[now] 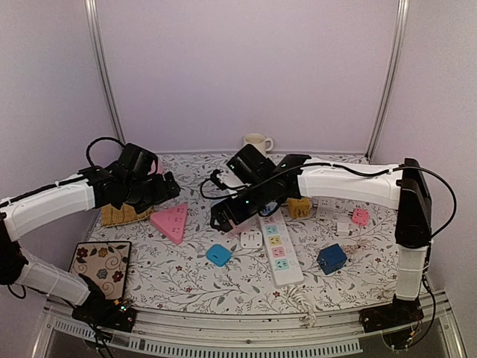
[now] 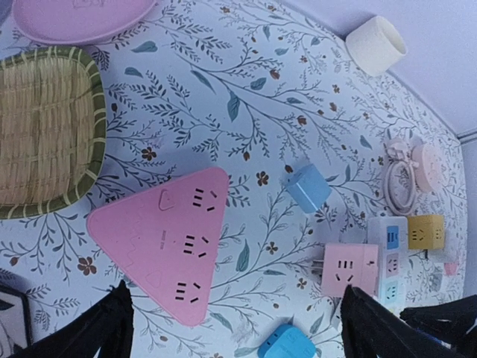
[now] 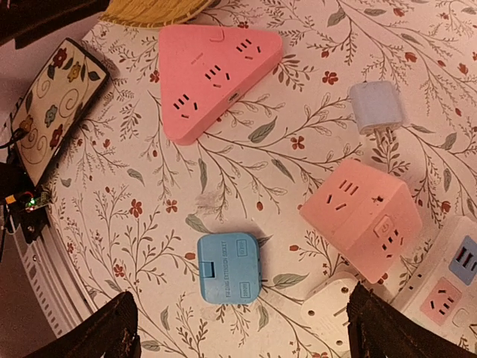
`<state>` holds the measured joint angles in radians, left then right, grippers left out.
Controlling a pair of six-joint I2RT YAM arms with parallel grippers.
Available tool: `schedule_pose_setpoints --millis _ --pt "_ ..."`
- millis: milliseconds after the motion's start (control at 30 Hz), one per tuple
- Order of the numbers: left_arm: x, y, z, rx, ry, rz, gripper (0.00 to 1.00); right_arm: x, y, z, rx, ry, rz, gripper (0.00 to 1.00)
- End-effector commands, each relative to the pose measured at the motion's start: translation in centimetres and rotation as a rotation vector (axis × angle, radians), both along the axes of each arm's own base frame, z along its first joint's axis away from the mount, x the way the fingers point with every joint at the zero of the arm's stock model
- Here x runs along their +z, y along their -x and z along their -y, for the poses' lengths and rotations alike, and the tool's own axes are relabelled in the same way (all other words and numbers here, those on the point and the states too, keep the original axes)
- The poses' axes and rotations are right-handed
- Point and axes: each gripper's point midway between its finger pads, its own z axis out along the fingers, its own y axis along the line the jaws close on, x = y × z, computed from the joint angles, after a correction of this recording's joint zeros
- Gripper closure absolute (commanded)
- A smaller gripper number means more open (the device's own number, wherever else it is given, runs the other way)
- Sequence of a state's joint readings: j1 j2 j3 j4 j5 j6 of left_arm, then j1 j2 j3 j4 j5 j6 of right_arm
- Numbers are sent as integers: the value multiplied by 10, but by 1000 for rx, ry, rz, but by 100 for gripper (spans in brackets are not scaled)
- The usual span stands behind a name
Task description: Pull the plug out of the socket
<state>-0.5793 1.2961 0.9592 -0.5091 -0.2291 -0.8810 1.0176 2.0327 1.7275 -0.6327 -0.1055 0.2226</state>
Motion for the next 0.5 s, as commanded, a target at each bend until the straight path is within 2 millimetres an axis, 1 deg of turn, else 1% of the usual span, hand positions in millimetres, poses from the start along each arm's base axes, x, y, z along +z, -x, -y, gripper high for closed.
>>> schedule_pose_setpoints --millis 0,100,167,200,233,267,367,467 --pt "25 -6 5 -49 31 108 3 39 -27 28 -112 -65 85 1" --pt "35 -7 7 -57 26 143 3 54 -47 57 -204 -92 118 1" --pt "41 -8 8 -63 23 156 3 67 -60 81 -273 -116 147 1" --pt "43 -9 9 -67 23 161 3 70 -69 97 -315 -120 159 1" --pt "46 -10 9 -70 22 166 3 74 -71 107 -344 -134 167 1" --pt "47 -10 10 -74 19 167 3 78 -80 125 -391 -148 176 1" --pt "54 -13 10 -77 9 186 3 88 -97 173 -516 -186 217 1" --pt "65 -16 8 -80 -1 226 3 93 -111 221 -632 -212 251 1"
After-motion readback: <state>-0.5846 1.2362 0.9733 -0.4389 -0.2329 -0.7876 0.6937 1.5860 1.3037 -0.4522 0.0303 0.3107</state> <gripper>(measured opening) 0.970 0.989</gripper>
